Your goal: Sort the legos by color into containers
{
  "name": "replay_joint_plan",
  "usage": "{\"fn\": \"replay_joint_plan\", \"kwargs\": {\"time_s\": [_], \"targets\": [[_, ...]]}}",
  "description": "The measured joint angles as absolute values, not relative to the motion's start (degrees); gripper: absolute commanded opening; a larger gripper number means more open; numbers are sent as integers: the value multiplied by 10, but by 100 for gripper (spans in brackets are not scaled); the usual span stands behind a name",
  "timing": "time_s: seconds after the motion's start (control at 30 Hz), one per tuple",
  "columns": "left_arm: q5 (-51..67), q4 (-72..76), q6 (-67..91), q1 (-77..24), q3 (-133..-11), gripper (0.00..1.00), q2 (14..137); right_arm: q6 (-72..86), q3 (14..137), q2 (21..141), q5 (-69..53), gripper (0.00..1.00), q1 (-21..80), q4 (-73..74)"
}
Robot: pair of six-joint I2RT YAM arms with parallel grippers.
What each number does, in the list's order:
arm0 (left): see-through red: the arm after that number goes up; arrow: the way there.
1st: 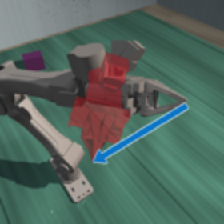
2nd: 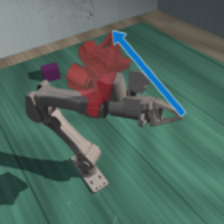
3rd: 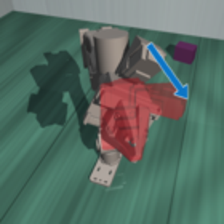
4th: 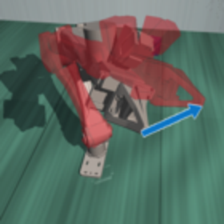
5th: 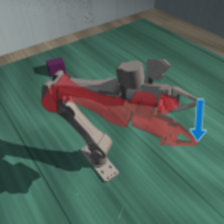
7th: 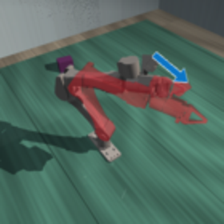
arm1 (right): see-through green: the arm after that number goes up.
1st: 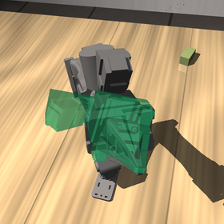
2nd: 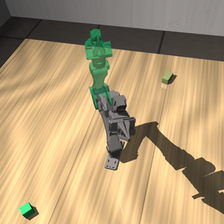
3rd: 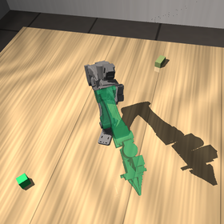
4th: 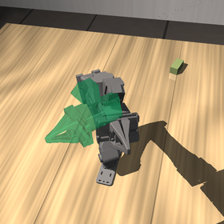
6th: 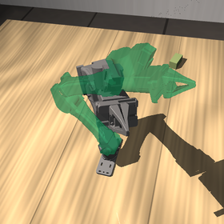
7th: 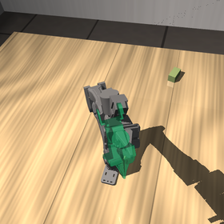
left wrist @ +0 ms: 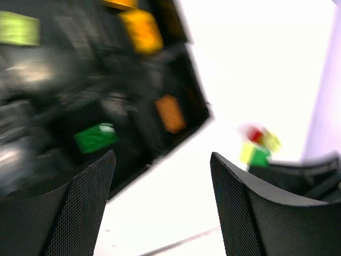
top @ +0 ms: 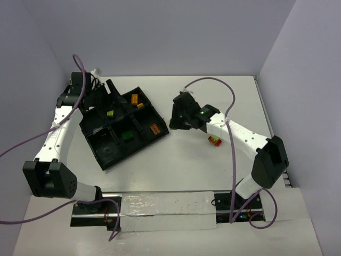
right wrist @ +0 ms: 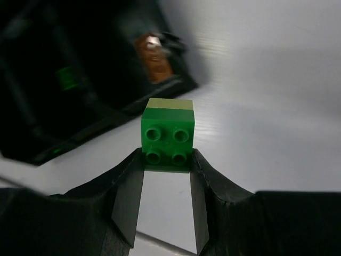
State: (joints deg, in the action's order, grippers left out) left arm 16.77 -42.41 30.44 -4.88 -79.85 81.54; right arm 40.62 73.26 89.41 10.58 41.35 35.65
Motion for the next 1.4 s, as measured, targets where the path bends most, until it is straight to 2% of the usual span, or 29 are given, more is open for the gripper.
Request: {"fn": "replay_joint_plan", "kwargs": {"time_s": [0.23, 0.37, 0.63, 0.9, 1.0, 1.07, 1.2, 1.27, 1.4], "targets": [[378, -357, 264, -80, -786, 77, 812, 356, 776, 866, -136, 1, 396, 262], [449, -335, 234, -85, -772, 74, 798, 376, 777, 868, -275, 1, 360, 210], [494, -296, 207, -85, -727, 71, 713, 423, 788, 873, -436, 2, 326, 177], [490, -251, 214, -86, -659, 70, 635, 467, 787, 873, -502, 2, 320, 156], [467, -242, 213, -89, -651, 65, 616, 476, 787, 873, -512, 4, 316, 156], [447, -238, 206, -94, -651, 69, 609, 482, 787, 873, -515, 4, 313, 157], [403, -242, 198, -102, -656, 95, 613, 490, 787, 873, -516, 5, 310, 166], [367, -246, 201, -108, -657, 99, 615, 490, 787, 873, -515, 5, 309, 172], [263, -273, 205, -122, -661, 99, 615, 490, 769, 873, -515, 5, 306, 177]]}}
